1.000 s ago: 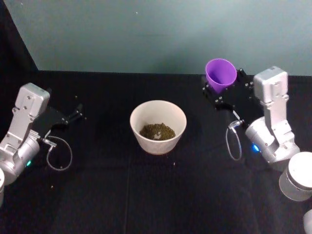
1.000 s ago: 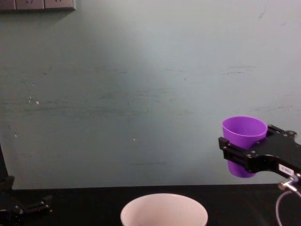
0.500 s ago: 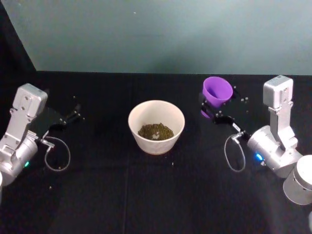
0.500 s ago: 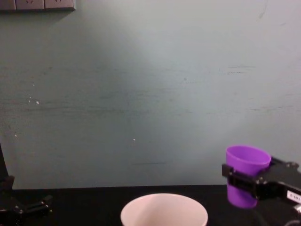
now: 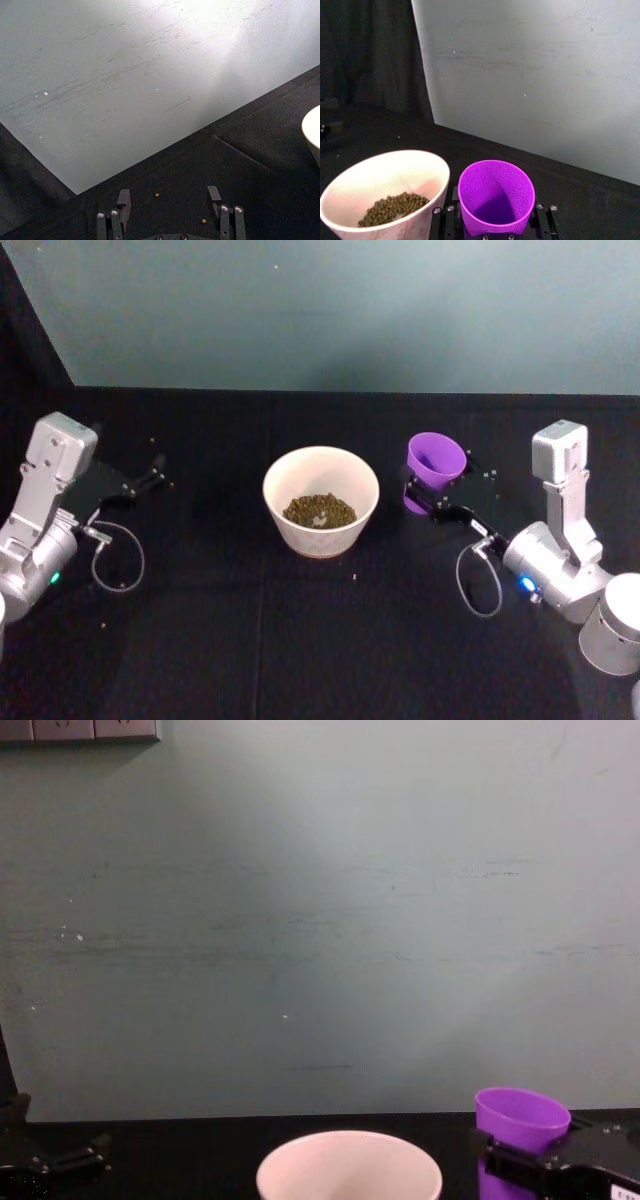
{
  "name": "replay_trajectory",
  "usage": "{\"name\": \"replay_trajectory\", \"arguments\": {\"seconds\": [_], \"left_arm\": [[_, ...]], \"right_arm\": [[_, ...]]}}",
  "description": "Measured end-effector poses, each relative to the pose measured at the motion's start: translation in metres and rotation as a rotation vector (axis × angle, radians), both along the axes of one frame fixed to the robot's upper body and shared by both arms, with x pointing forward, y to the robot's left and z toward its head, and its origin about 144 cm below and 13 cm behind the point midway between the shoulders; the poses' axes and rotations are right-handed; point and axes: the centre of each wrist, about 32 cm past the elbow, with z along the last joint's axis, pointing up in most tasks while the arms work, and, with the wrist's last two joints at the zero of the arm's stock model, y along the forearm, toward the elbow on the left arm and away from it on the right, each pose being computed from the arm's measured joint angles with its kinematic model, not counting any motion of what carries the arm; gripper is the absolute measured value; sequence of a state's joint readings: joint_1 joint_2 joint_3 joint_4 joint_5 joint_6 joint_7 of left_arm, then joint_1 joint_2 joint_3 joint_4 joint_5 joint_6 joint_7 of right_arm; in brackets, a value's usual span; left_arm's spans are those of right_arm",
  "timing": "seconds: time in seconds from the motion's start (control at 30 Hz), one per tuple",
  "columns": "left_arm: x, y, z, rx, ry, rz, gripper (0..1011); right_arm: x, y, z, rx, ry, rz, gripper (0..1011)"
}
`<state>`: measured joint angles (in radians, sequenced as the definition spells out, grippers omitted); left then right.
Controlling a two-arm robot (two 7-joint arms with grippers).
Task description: Pick up the cup and pour the mung beans from the cup into the bowl.
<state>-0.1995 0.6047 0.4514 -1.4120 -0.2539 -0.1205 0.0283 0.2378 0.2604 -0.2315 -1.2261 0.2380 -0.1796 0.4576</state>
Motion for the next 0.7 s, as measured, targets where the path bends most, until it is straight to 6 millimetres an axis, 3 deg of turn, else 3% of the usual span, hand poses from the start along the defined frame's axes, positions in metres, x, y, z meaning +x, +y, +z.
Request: {"name": "replay_trajectory", "arguments": {"seconds": [0.5,0.7], "left_arm": [[0.0000,0.0000,0.0000,0.000,0.000,0.000,1000],[0.0000,0.0000,0.0000,0.000,0.000,0.000,1000]], "right_arm": [[0.0004,-0.0006,-0.0074,-0.038,0.023,0.009,735],[0.0000,-0.0010,-0.0084,-0.034,0.020,0.002,880]]}}
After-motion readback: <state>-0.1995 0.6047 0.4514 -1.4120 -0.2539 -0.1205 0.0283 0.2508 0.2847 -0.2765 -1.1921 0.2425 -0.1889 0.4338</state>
